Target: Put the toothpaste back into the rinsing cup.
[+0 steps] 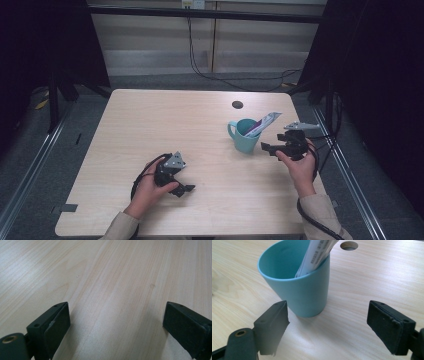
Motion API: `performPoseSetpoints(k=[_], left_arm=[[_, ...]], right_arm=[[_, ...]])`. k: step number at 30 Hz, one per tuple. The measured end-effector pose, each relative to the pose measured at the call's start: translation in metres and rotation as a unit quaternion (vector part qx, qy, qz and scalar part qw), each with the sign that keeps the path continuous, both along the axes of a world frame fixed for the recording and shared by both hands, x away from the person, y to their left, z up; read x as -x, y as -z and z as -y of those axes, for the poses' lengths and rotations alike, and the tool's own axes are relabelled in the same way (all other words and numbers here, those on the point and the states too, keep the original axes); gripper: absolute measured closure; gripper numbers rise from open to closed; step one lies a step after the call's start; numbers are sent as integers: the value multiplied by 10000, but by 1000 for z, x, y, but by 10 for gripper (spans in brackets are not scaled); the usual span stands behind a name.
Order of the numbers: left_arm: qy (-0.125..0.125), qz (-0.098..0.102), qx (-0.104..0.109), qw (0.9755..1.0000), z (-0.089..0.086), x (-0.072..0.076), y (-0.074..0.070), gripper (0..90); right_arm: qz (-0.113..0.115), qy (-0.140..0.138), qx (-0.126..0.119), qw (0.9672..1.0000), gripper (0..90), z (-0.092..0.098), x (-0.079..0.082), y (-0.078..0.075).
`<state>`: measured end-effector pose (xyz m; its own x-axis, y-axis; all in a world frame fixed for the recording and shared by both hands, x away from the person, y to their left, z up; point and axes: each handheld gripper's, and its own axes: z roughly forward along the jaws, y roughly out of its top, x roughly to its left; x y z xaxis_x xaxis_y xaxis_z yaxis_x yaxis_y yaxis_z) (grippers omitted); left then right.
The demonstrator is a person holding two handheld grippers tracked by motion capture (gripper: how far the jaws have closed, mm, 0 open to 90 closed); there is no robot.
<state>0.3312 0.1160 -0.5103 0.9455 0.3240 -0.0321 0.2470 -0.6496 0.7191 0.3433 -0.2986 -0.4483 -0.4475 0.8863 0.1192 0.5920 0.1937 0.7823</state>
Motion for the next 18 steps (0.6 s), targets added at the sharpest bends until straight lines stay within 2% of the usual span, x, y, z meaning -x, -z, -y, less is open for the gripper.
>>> performPoseSetpoints(k=[18], left_arm=[[-2,0,1,10000,0,0,0,72]], right_arm=[[-67,-266,12,9996,156,-8,19,12]])
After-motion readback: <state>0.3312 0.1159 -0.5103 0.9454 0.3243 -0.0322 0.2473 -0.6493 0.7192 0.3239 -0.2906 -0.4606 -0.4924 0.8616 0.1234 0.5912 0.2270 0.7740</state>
